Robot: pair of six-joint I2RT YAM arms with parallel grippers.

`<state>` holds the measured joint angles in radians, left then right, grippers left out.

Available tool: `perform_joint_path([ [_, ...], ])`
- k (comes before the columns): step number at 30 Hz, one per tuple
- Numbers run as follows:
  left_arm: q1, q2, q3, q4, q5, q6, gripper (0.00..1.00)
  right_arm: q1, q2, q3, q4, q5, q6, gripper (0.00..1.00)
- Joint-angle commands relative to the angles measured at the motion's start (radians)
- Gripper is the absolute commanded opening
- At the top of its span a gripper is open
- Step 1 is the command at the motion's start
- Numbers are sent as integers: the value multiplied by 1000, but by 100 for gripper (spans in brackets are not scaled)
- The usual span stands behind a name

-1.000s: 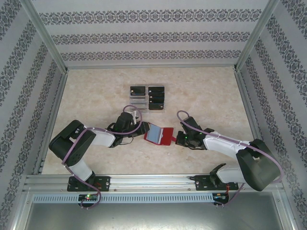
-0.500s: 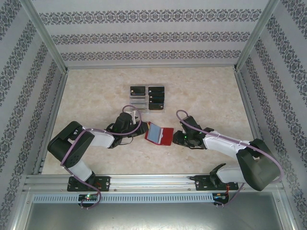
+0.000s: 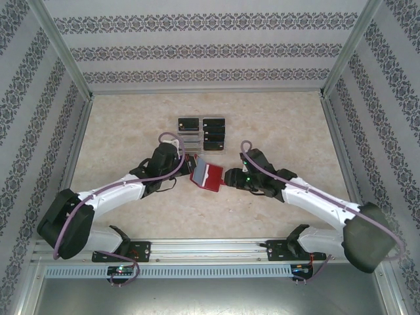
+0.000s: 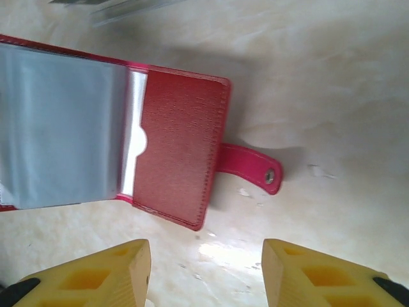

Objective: Put the credit cards into the card holder

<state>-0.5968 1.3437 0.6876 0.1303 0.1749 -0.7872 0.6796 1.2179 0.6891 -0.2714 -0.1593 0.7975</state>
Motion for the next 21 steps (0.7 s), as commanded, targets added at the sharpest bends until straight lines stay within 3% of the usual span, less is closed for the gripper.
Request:
perform_joint_path([
  [1,-41,2,49,-174,-97,29,0,40,105,58,56,-14,20,48],
  [8,-115,34,90,-251,-187,9,0,55,336,117,160,-43,20,35],
  [13,-140,37,77,-208,-197,-22,0,51,439,138,187,-47,19,30],
  [21,-141,93,-10,93,-31,-87,0,28,514,141,198,-51,14,30],
])
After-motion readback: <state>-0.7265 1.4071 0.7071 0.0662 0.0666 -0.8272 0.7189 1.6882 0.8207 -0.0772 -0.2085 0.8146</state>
